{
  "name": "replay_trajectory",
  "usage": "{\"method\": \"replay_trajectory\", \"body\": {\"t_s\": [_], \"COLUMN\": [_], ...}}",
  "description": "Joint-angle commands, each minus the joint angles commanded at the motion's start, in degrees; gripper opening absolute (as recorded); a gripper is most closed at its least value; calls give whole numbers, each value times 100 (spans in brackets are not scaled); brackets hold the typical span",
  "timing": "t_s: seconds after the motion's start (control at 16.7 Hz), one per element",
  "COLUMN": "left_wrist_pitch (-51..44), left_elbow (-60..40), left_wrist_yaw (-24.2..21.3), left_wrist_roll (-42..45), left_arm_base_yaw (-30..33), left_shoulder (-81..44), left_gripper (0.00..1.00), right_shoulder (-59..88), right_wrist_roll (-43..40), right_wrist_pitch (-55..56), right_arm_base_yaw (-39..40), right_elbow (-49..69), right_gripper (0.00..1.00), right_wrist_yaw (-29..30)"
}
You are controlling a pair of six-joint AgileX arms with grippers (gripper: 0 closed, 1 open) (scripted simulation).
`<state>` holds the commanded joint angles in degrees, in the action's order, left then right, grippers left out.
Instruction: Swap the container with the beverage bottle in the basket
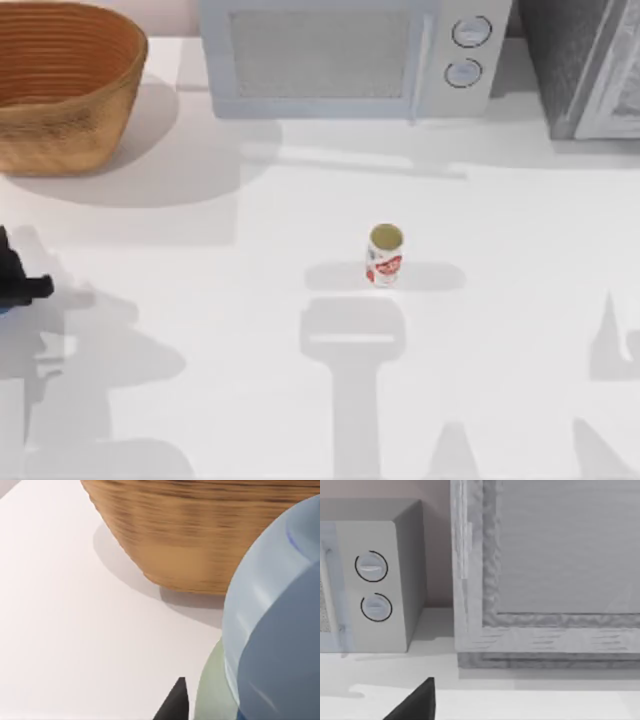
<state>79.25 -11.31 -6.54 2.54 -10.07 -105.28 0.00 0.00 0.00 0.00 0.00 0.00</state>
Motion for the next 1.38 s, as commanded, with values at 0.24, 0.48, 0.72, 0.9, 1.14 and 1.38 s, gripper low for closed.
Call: {"method": "replay_trajectory", "body": {"t_s": [0.24, 0.48, 0.72, 0.9, 1.14, 1.38], "left_wrist_pitch": [-1275, -2944, -4728, -5925, -7080, -7444], "left_elbow": [-1135, -2558, -3995, -4935, -5840, -6125], "left_wrist_yaw": [207, 347, 316, 203, 29, -40], "left_wrist_roll": [-14, -1, 17, 30, 43, 49], "left_arm_base_yaw": [-471, -728, -523, -160, 331, 513], "left_shoulder": [708, 1287, 1506, 1488, 1371, 1310], "left_gripper": [0, 0, 0, 0, 0, 0], "right_shoulder": [0, 0, 0, 0, 0, 0], "right_wrist_roll": [0, 0, 0, 0, 0, 0], "right_wrist_pitch": [0, 0, 0, 0, 0, 0], "right_arm_base_yaw": [0, 0, 0, 0, 0, 0], "right_elbow": [0, 0, 0, 0, 0, 0], "right_gripper": [100, 100, 100, 100, 100, 100], "right_wrist_yaw": [0, 0, 0, 0, 0, 0]}}
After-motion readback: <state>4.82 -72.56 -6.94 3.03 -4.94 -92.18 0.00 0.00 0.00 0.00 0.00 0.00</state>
